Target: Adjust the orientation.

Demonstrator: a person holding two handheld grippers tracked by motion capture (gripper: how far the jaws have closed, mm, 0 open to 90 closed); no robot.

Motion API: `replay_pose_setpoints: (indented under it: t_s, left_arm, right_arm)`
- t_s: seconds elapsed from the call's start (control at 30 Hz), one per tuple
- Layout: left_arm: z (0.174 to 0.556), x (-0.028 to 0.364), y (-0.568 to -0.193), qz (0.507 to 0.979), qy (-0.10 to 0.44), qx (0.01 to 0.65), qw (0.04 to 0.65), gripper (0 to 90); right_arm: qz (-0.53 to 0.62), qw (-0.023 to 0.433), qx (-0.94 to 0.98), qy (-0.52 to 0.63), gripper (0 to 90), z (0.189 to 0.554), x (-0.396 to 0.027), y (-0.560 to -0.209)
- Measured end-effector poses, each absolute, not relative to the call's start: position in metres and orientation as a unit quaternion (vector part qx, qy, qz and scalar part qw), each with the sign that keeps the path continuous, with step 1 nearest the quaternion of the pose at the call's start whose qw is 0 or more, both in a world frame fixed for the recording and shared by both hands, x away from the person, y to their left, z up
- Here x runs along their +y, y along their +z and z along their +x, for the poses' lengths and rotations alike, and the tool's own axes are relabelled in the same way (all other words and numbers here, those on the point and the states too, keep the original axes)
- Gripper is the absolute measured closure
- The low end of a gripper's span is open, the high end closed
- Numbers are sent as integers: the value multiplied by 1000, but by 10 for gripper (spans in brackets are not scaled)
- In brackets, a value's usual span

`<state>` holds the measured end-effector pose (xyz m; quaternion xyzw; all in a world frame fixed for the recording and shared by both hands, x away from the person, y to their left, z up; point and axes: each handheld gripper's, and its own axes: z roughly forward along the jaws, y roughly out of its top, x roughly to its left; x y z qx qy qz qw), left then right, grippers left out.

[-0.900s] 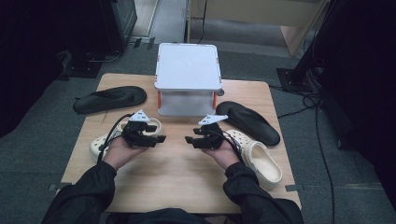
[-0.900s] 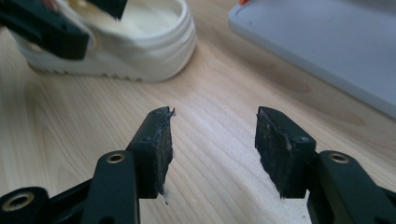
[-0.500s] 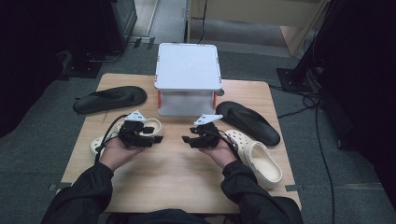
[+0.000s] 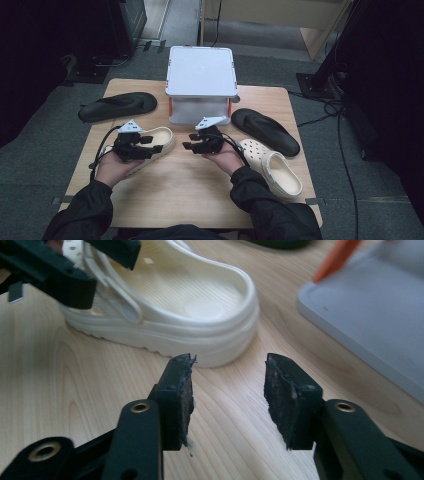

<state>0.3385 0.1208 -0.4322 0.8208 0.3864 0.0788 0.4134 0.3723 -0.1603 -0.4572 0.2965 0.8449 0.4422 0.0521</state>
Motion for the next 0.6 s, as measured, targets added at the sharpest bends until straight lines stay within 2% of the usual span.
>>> replay_pose_setpoints:
  t_s: [0.6]
  left_arm:
    - [340, 143, -431, 806, 97, 409, 416, 409]
  right_arm:
    - [194, 41, 872, 448, 554, 392, -94, -460]
